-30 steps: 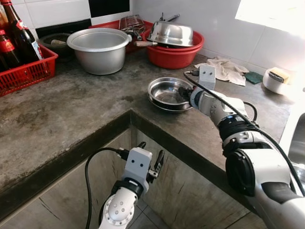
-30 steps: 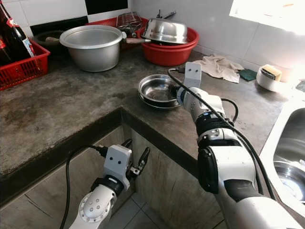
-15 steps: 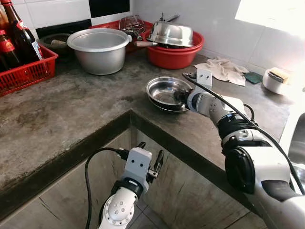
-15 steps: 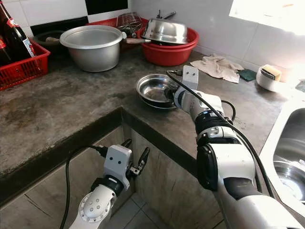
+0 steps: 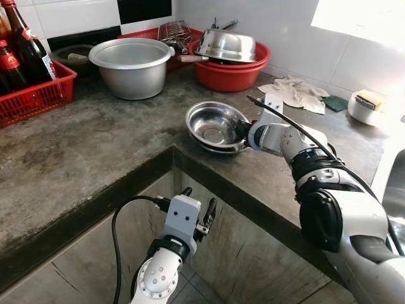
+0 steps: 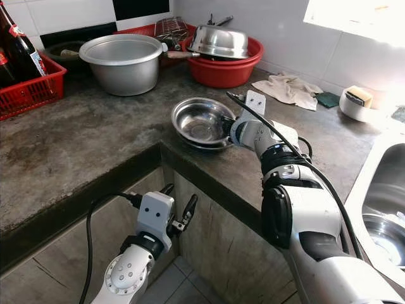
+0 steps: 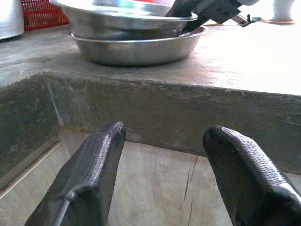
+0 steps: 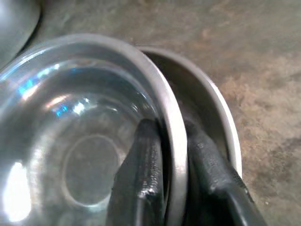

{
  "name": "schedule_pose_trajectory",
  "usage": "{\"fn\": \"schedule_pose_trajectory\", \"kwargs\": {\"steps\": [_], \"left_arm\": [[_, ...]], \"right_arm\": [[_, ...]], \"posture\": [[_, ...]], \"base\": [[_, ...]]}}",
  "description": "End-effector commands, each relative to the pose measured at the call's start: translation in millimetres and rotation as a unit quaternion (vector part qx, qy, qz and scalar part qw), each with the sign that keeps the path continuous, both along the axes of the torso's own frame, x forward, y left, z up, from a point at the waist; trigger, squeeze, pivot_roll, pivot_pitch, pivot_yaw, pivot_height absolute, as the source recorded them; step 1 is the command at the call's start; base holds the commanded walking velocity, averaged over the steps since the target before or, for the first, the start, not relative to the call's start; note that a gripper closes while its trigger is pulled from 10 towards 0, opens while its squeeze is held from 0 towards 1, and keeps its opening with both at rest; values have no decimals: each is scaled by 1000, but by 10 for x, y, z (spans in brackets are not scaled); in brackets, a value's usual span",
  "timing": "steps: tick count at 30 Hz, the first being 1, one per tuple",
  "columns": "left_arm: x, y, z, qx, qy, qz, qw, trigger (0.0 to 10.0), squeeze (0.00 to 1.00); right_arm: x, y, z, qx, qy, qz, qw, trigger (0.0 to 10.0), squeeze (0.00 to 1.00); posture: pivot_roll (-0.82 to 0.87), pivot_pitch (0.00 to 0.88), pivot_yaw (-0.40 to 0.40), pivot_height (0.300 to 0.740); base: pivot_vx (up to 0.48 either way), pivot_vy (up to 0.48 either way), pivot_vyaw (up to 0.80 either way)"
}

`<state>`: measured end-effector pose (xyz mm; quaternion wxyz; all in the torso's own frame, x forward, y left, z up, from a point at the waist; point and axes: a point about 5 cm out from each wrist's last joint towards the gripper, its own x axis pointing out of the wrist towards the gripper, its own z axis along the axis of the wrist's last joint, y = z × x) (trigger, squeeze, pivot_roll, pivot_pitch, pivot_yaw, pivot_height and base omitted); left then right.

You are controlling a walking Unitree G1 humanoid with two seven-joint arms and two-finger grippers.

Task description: Kitchen organization

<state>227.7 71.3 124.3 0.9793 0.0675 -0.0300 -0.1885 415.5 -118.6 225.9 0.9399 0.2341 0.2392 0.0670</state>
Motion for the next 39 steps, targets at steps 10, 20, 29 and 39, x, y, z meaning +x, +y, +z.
{"fn": "schedule_pose_trajectory", "kwargs": {"steps": [10,20,29,39], "left_arm": [[15,-10,-18,3,4,2,1000,10000,0],[48,3,-2,5,-1,4,1000,10000,0],[106,24,98,-10,-18,13,1000,10000,0],[130,13,112,-20,-19,5,1000,10000,0]], "right_arm": [[3,-110,-70,108,29,-67,991,0,0],[-57,-295,354,174,-179,-117,961,0,0],[-857,-290,360,-64,-386,-126,912,0,0],[-1421,-360,172,-236,-415,-141,867,0,0]], "posture": [[191,56,-102,740],[195,42,-89,740],[186,21,-78,740],[160,0,-60,740]], "base": [[0,0,0],[0,0,0],[0,0,0],[0,0,0]]}}
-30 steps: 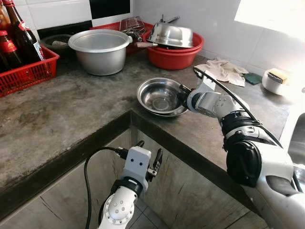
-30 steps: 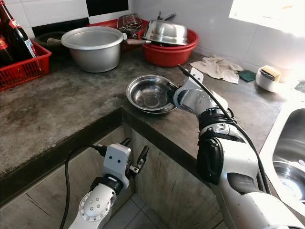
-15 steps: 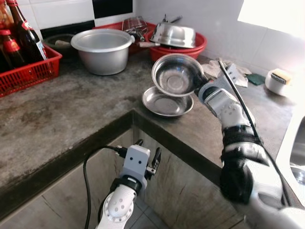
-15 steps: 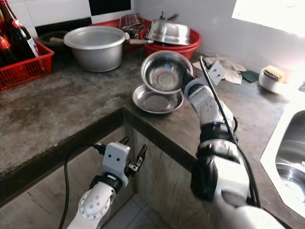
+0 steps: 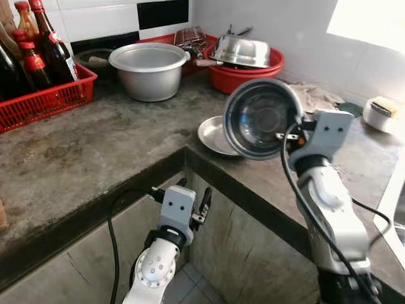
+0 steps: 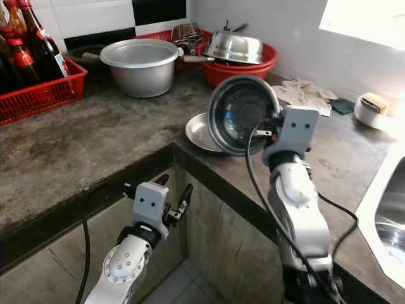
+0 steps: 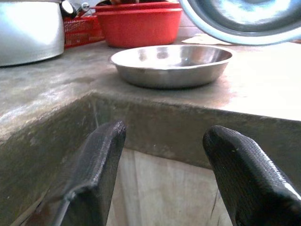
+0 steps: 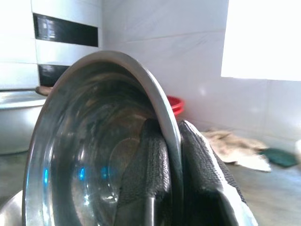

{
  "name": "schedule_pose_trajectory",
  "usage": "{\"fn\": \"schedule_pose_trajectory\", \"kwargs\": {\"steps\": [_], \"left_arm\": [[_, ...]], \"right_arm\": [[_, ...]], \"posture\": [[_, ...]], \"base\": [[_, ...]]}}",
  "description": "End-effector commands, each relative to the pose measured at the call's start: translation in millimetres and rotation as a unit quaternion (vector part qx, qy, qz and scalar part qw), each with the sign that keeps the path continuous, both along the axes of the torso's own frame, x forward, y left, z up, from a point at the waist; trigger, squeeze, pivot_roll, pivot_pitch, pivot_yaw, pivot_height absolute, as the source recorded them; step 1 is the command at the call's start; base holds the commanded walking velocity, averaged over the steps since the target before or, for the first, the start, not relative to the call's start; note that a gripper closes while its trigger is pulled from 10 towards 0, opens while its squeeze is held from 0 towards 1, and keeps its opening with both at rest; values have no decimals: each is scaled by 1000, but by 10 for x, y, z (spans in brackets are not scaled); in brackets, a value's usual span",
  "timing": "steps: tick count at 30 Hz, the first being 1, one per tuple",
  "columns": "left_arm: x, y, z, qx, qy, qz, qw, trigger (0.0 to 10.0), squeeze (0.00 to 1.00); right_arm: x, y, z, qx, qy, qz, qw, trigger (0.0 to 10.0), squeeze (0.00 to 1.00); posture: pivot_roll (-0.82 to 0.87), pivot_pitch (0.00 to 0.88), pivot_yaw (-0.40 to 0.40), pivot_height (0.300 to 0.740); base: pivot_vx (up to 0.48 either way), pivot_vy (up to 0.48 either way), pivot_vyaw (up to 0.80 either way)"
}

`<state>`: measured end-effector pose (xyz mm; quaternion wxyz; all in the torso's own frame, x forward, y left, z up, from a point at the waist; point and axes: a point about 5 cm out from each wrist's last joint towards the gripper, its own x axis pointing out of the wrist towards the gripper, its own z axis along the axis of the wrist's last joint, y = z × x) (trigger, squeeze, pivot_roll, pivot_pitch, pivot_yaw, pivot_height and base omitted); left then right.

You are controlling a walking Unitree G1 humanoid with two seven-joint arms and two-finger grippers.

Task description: Kitchen organization

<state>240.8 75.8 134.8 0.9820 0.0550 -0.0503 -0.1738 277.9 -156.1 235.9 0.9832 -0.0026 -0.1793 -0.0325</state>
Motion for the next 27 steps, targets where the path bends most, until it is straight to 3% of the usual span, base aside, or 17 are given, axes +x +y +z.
{"fn": "schedule_pose_trajectory", "kwargs": {"steps": [1,9,17,24,27], "left_arm": [[2,-44,13,-2,-4,-13,1000,10000,0],[28,-91,40,-6,-10,-31,999,10000,0],[48,-83,37,-3,-11,-36,999,10000,0],[53,-93,45,20,-23,-43,999,10000,0],[55,-111,35,32,-23,-50,998,10000,0]], "right_arm": [[-92,8,28,-17,-15,-8,1000,0,0],[-205,-38,-137,-23,20,-39,999,0,0],[-227,4,-139,-24,21,-42,999,0,0],[-233,7,-145,-23,24,-48,998,0,0],[-234,14,-143,-25,24,-49,998,0,0]], "posture": [[154,0,-56,740],[145,0,-45,740],[143,0,-39,740],[143,0,-33,740],[141,0,-27,740]], "base": [[0,0,0],[0,0,-600],[0,457,-800],[0,0,-800],[266,-396,-800]]}}
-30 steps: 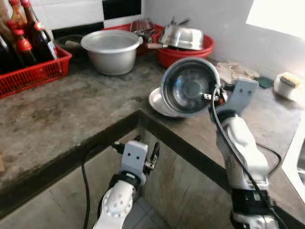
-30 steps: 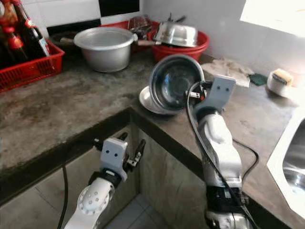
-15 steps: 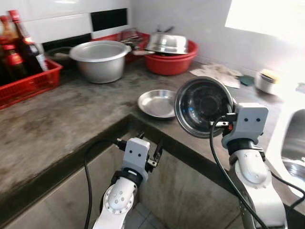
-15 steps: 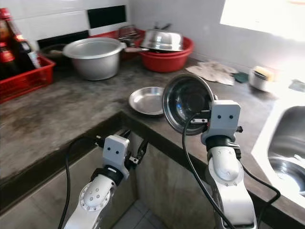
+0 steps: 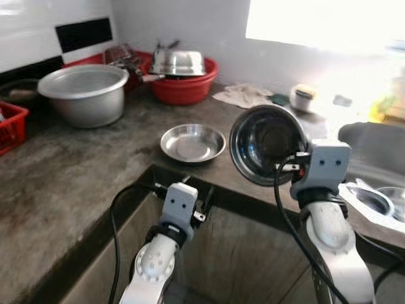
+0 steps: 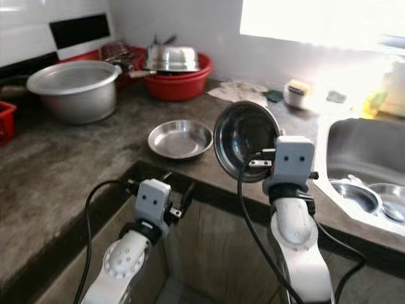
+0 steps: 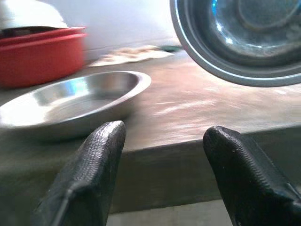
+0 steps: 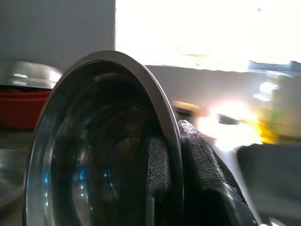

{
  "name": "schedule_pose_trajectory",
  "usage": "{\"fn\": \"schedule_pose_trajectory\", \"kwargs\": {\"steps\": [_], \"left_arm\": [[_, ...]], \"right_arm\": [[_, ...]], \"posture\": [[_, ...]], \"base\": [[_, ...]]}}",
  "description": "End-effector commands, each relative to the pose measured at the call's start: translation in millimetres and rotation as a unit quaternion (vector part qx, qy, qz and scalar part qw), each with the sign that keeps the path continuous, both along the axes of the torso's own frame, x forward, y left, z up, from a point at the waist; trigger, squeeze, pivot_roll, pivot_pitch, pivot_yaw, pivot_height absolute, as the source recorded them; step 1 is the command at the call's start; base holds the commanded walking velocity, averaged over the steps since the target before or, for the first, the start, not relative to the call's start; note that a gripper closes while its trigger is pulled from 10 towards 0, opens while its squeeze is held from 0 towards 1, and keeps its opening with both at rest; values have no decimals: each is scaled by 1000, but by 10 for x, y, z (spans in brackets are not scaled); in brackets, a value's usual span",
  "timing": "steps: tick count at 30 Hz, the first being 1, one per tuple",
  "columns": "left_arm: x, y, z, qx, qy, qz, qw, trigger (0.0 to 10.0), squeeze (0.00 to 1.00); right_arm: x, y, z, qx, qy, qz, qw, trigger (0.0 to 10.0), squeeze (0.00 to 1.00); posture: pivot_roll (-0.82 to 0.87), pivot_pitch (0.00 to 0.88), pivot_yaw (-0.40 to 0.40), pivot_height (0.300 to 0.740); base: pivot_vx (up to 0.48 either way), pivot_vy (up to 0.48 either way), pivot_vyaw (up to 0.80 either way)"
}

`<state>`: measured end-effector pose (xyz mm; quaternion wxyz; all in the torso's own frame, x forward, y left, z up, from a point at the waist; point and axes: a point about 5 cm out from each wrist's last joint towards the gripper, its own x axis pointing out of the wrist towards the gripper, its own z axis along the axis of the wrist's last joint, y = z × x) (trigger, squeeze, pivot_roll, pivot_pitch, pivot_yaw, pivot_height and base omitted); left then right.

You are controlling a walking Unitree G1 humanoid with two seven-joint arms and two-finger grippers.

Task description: Kitchen organization

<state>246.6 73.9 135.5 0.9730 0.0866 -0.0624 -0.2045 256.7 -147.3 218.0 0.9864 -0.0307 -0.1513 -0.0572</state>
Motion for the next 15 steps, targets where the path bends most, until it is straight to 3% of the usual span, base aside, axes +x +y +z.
{"fn": "schedule_pose_trajectory", "kwargs": {"steps": [1,4,10,15], "left_arm": [[-1,-94,31,-7,-4,-19,1000,10000,0],[14,-82,34,-14,0,-12,1000,10000,0],[26,-59,46,-15,-5,-7,1000,10000,0],[27,-62,57,3,-18,-12,1000,10000,0]], "right_arm": [[-23,-71,41,-4,-7,-21,1000,0,0],[-20,-71,51,-4,-10,-23,1000,0,0],[-9,-79,63,-12,-11,-29,999,0,0],[18,-83,72,-17,-9,-34,999,0,0]], "posture": [[141,0,-29,740],[141,0,-29,740],[146,0,-30,740],[143,0,-30,740]], "base": [[285,-382,-800],[101,0,-588],[0,0,0],[0,-364,0]]}}
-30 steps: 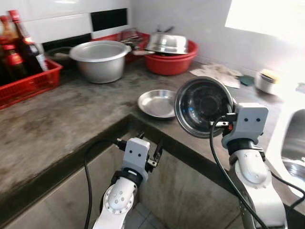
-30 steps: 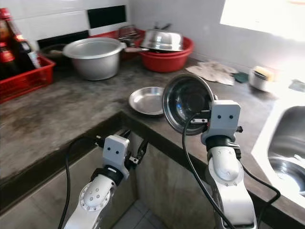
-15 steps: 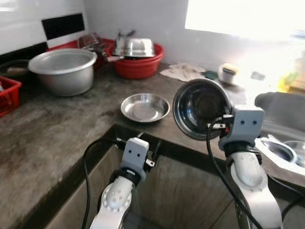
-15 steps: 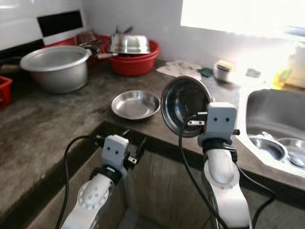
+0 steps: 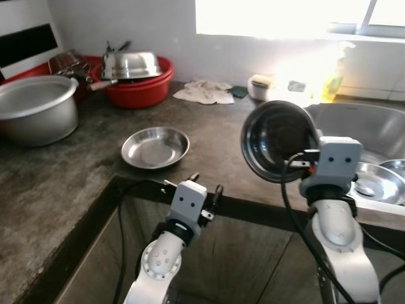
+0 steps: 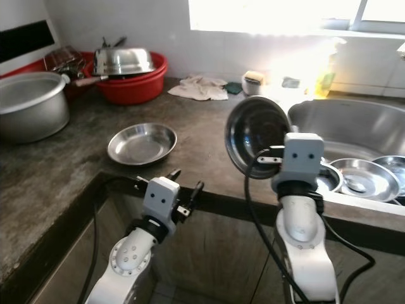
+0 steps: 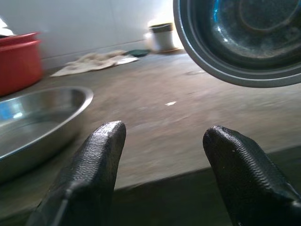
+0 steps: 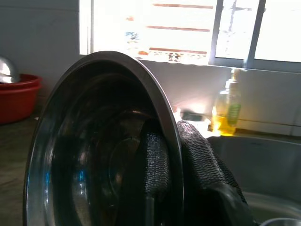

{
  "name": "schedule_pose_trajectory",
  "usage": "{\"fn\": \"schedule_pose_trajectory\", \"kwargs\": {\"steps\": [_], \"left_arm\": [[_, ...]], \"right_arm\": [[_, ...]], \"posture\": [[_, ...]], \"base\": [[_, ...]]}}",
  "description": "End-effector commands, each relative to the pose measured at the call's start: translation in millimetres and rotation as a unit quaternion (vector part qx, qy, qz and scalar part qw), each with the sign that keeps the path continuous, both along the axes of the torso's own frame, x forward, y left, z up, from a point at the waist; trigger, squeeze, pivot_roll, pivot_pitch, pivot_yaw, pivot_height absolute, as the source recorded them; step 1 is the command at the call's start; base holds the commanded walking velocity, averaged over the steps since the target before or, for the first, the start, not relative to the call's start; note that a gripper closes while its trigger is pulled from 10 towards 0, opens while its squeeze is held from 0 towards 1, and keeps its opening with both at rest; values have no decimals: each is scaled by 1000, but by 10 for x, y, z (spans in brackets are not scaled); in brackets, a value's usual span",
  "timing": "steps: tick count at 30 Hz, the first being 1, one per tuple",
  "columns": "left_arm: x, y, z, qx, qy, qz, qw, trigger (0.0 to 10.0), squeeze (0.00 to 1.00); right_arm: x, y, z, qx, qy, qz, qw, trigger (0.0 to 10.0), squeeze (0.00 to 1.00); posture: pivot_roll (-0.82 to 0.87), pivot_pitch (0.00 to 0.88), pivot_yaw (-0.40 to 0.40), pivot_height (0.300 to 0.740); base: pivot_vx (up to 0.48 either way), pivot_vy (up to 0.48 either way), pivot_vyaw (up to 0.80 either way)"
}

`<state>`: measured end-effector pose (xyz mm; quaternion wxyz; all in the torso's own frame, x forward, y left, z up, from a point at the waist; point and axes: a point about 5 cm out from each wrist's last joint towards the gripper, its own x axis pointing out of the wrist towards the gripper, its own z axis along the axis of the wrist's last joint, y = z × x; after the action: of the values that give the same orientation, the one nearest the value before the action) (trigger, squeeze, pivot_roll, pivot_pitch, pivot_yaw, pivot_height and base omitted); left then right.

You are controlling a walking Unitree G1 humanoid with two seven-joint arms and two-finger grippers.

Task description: Kitchen organization

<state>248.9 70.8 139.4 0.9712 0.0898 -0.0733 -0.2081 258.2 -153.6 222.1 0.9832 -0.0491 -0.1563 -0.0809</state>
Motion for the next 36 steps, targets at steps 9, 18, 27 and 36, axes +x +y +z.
{"fn": "schedule_pose_trajectory", "kwargs": {"steps": [9,18,27,36], "left_arm": [[10,-32,6,6,-7,-11,1000,10000,0],[23,-37,5,7,-7,-11,1000,10000,0],[27,-32,5,6,-7,-11,1000,10000,0],[36,-14,8,-9,1,1,1000,10000,0]], "right_arm": [[40,-63,46,-6,2,-20,1000,10000,0],[68,-112,91,1,2,-25,1000,10000,0],[107,-105,155,-12,-5,-18,1000,10000,0],[332,-132,355,-26,9,19,999,10000,0]], "posture": [[142,0,-28,740],[139,0,-26,740],[142,0,-25,740],[145,0,-30,740]], "base": [[0,-439,0],[92,-420,-135],[322,-349,-444],[433,-62,0]]}}
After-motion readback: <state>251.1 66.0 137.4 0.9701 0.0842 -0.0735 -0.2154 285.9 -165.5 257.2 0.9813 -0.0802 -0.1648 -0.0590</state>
